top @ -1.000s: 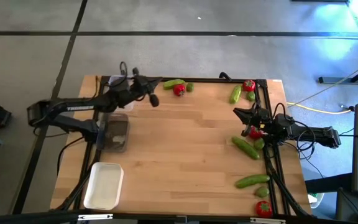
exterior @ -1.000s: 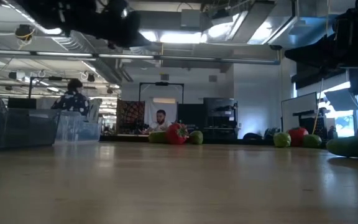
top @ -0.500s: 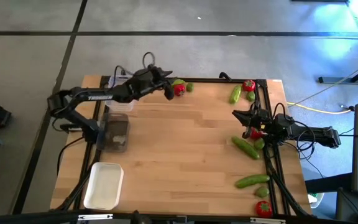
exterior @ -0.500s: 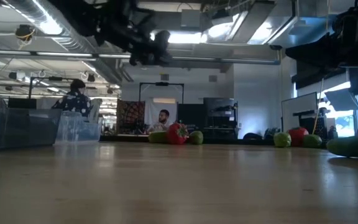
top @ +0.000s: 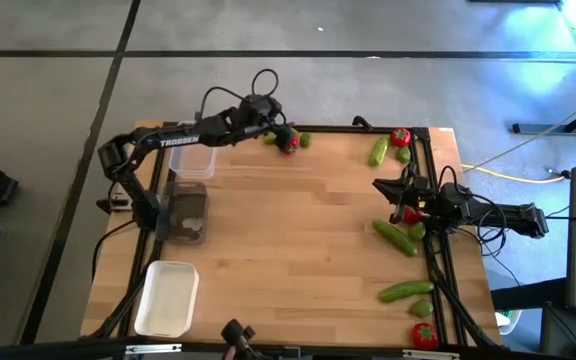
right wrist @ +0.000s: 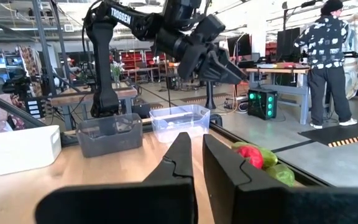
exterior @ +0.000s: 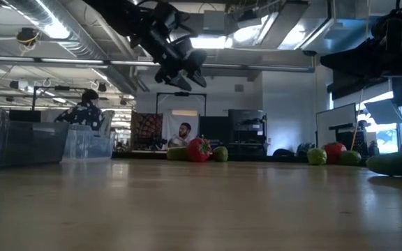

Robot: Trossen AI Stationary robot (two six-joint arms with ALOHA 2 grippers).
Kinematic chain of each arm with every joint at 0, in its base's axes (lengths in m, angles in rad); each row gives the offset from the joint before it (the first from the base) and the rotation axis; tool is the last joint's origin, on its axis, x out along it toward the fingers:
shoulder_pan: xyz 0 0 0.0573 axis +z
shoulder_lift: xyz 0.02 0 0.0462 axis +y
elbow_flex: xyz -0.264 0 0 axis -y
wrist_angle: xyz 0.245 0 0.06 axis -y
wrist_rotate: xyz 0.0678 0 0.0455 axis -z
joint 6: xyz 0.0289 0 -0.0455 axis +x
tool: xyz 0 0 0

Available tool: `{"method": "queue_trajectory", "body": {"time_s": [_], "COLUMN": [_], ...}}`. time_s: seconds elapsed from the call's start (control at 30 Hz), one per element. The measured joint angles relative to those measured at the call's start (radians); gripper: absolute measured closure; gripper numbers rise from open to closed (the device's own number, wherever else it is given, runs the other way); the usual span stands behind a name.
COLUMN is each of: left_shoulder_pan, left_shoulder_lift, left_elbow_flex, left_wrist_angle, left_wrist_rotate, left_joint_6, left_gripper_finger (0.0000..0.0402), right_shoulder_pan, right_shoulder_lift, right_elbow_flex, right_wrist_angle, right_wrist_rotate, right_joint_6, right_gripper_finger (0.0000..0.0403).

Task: Sort produce into baskets
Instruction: Put the top left tomato into the transparent bin

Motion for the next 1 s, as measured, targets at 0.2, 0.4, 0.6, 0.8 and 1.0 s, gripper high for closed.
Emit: {"method": "queue_trajectory", "body": {"time_s": [0.2, 0.4, 0.6, 0.8, 1.0], "left_shoulder_pan": [0.007, 0.012, 0.012, 0.025, 0.055], "left_shoulder_lift": [0.005, 0.053, 0.129, 0.190, 0.252], "left_elbow_flex": [0.000, 0.001, 0.001, 0.001, 0.001], "left_wrist_angle": [-0.010, -0.002, 0.004, 0.006, 0.032], "left_wrist_rotate": [0.000, 0.002, 0.017, 0.031, 0.112], "left_joint_6": [-0.044, -0.069, -0.078, -0.074, -0.057], "left_gripper_finger": [0.0100, 0.0100, 0.0101, 0.0107, 0.0112], "right_shoulder_pan": [0.000, 0.000, 0.000, 0.000, 0.000], "right_shoulder_lift": [0.000, 0.000, 0.000, 0.000, 0.000], "right_elbow_flex": [0.000, 0.000, 0.000, 0.000, 0.000], "right_wrist_angle": [0.006, 0.008, 0.008, 0.004, 0.000], "right_wrist_rotate": [0.001, 0.002, 0.003, 0.003, 0.003], "right_joint_6": [0.000, 0.000, 0.000, 0.000, 0.000], "right_gripper_finger": [0.0384, 0.0384, 0.0384, 0.0384, 0.0384]}}
